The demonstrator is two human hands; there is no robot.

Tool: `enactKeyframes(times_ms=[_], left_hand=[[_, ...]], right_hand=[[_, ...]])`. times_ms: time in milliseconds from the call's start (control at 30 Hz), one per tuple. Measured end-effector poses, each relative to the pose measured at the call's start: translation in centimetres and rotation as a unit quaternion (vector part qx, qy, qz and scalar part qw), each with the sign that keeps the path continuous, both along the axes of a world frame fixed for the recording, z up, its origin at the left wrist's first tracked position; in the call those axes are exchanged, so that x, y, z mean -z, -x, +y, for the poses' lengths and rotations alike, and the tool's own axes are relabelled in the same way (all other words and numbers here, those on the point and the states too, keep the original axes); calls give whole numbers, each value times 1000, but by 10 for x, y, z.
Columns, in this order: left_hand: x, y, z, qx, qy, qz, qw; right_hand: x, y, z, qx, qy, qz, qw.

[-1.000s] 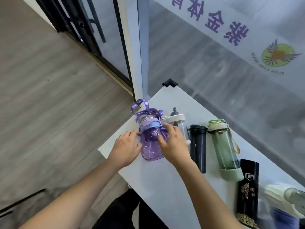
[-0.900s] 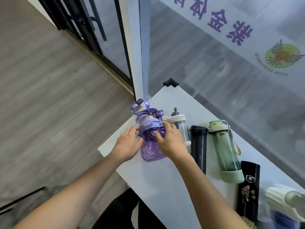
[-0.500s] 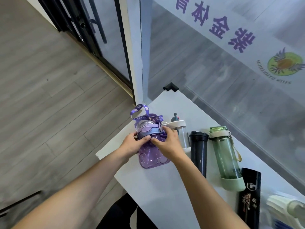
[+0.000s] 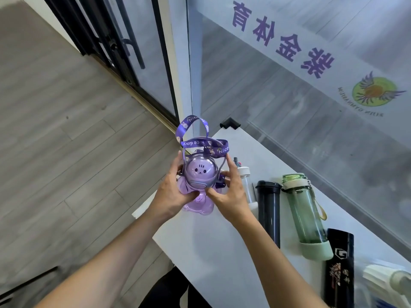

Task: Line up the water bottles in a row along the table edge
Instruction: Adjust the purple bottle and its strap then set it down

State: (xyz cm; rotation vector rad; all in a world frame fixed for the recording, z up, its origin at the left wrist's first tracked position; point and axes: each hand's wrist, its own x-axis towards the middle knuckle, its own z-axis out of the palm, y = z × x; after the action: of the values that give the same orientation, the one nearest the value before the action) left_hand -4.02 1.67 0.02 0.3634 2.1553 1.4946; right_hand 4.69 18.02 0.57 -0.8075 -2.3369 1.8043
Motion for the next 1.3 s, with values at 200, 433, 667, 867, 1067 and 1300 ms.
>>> enactKeyframes(times_ms=[200,433,667,867,1067,1300], left_hand=[[-4,-9,-12,41,36,55,997],[-1,-25,-19,50,99,108,988],[-8,-37,-22,57,122,138,981],[-5,-46,-25,61,107,131,984],[-1,-39,-21,55,93,121,987],[3,-15,1,66,75,110,989]], right_hand=[[3,-14,-2,-54,-87,-52,993],[4,-24,-14,-79,-121,-62,988],[3,-33,-7,-51,-112,-39,992],[26,-26,23,11,-269,-202,942],[42,-22,25,-32,-235,-246,940],[45,-69,15,35,-197,-285,937]])
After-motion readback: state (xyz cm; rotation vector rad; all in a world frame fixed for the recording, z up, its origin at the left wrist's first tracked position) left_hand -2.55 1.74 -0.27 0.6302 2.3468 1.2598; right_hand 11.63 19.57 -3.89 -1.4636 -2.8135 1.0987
